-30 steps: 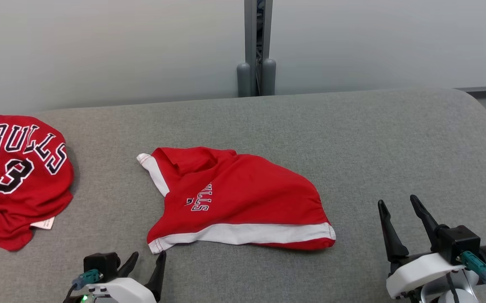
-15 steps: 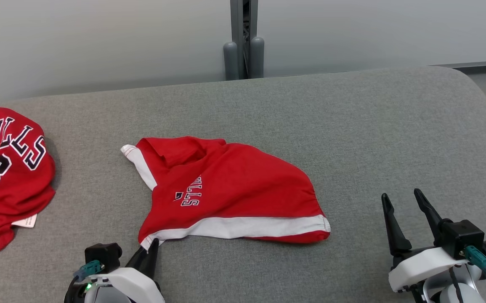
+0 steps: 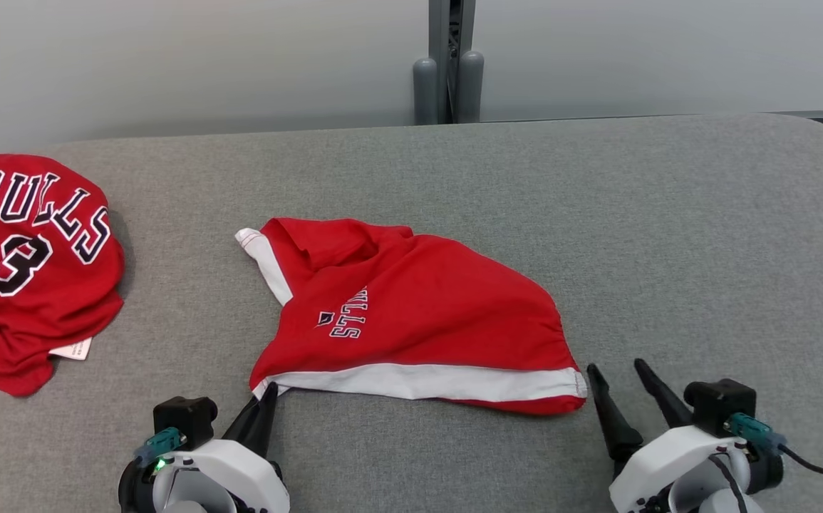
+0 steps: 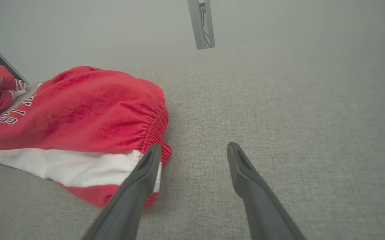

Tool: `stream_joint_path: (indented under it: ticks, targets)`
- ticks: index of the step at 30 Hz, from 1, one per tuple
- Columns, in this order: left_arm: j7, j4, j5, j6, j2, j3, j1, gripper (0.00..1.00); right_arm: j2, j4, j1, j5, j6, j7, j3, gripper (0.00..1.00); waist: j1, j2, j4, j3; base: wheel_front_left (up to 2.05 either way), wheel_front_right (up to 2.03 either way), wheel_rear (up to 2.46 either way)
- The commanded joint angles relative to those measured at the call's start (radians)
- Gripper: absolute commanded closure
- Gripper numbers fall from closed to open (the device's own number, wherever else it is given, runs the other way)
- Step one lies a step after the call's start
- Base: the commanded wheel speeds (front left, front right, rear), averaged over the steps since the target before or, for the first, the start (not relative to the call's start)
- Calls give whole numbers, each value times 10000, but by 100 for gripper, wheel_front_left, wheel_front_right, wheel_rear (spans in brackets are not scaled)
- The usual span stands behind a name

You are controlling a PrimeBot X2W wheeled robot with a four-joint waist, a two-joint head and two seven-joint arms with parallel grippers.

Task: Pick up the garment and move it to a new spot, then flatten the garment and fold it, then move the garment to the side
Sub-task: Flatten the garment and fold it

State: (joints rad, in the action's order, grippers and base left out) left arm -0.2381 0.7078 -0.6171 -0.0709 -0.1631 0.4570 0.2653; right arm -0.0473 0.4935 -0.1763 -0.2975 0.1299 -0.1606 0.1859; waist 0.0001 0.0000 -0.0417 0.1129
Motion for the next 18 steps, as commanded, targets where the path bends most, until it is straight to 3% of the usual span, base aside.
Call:
stream_joint_path:
  ticks: [1, 6, 15, 18]
  targets:
    - [-30, -32, 31, -36, -32, -2, 186, 100, -58, 11, -136, -140, 16, 73, 57, 0, -1, 0, 69, 47, 0, 0, 0]
    - [-68, -139, 88, -3, 24, 85, 214, 100, -101, -283, 1, -1171, 16, 560, 767, 0, -1, 0, 245, 169, 0, 0, 0]
    - [-83, -279, 88, 83, -43, 169, 217, 100, -798, -1539, 648, -2317, 16, 1726, 1701, 0, -1, 0, 281, 321, 0, 0, 0]
    - [-68, -305, 62, 99, -51, 185, 205, 100, -942, -1916, 700, -2584, 16, 1877, 1794, 9, -1, 0, 272, 353, 0, 0, 0]
